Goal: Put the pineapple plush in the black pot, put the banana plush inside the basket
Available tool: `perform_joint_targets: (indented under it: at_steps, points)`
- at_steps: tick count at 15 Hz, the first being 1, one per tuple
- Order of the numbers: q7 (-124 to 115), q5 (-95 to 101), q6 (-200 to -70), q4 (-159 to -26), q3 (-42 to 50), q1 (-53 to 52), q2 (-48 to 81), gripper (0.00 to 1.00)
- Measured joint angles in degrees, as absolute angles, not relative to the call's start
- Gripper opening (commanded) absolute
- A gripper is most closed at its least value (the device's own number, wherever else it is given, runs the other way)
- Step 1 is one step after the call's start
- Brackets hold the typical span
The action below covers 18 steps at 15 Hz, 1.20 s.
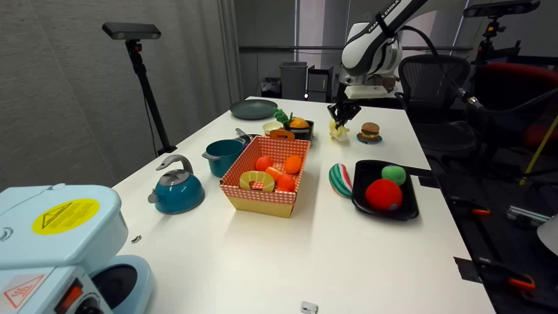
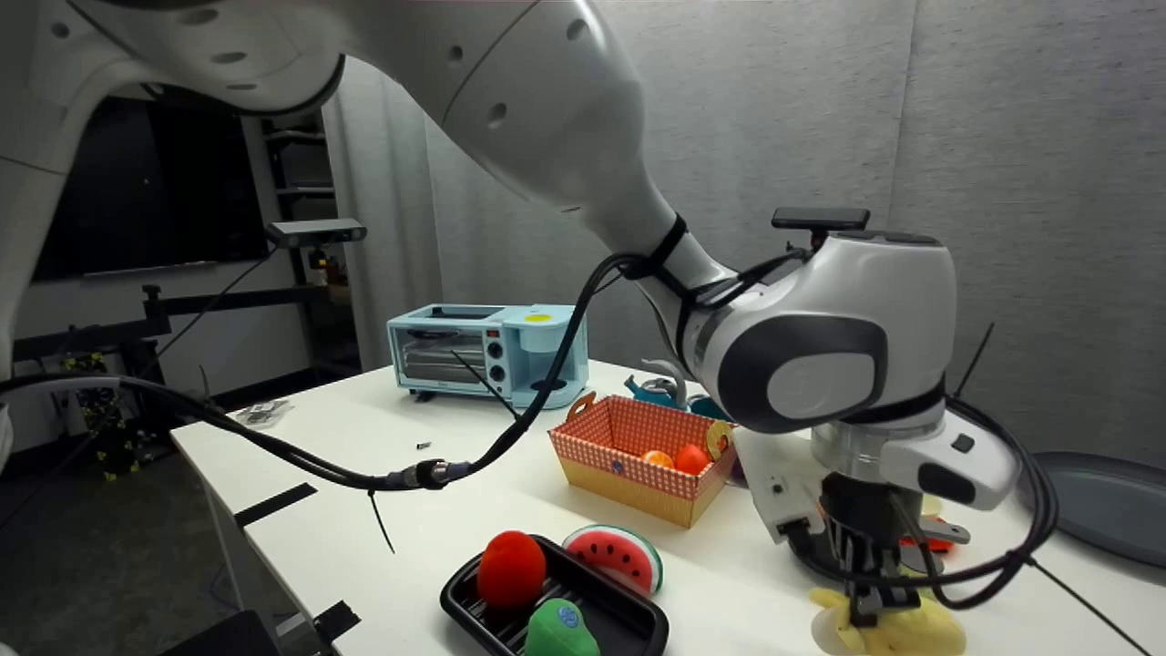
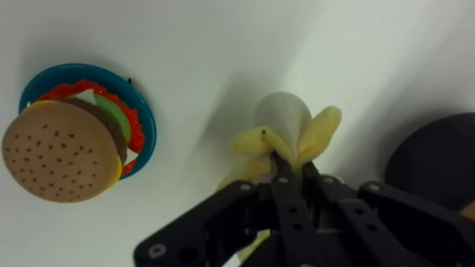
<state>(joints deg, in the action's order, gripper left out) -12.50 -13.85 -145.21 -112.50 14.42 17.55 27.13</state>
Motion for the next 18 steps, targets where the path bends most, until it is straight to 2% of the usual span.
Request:
perform_joint_targets:
  at_steps: [6, 18]
  points:
    - [-12.12, -6.62, -145.03, -113.16, 13.27, 11.24, 20.43, 0.02]
    - [-7.25, -0.52, -144.6, -115.07, 3.49, 1.3, 14.26, 0.02]
